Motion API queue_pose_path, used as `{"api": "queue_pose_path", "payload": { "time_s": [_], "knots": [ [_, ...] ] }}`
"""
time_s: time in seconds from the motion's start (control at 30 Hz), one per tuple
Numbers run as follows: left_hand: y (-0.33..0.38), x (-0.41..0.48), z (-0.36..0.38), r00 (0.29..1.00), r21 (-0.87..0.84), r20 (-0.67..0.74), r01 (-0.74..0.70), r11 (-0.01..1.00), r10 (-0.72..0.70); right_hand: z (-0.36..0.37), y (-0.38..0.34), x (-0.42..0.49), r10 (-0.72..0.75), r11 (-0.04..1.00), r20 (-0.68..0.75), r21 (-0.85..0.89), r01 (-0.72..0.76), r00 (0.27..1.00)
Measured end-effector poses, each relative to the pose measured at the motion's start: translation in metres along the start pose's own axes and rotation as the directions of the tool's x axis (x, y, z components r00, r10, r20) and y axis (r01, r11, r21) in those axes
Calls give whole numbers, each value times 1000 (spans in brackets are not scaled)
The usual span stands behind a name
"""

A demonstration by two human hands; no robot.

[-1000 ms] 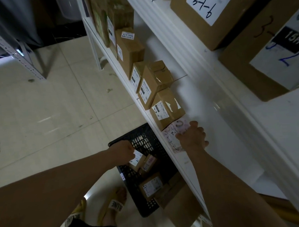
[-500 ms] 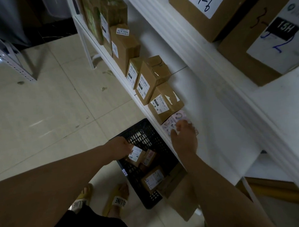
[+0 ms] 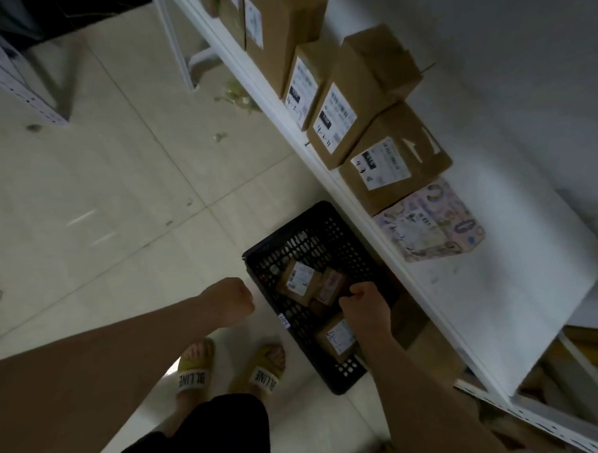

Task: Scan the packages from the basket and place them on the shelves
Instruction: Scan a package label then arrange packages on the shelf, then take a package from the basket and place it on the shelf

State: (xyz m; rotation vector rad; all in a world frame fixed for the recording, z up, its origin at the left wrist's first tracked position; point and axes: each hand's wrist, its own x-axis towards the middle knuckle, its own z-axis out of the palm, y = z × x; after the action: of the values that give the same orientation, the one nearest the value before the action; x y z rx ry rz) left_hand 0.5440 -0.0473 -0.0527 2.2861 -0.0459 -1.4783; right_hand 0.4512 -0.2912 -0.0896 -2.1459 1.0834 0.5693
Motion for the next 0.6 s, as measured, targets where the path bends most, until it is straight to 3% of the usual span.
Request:
{"api": "queue_pose_path", "payload": {
  "time_s": [0.23,0.37,0.6],
  "knots": [
    [-18,83,31,998,42,-69,14,999,-11,54,48,74,128,991,113,-41,-124,985],
    [-2,168,59,985,90,-82,-145,985,153,93,76,139,195,978,139,50,-204,971],
    [-3,304,105,926,263,58,-374,889,372,175,112,264,282,933,92,208,-295,955]
  ]
}}
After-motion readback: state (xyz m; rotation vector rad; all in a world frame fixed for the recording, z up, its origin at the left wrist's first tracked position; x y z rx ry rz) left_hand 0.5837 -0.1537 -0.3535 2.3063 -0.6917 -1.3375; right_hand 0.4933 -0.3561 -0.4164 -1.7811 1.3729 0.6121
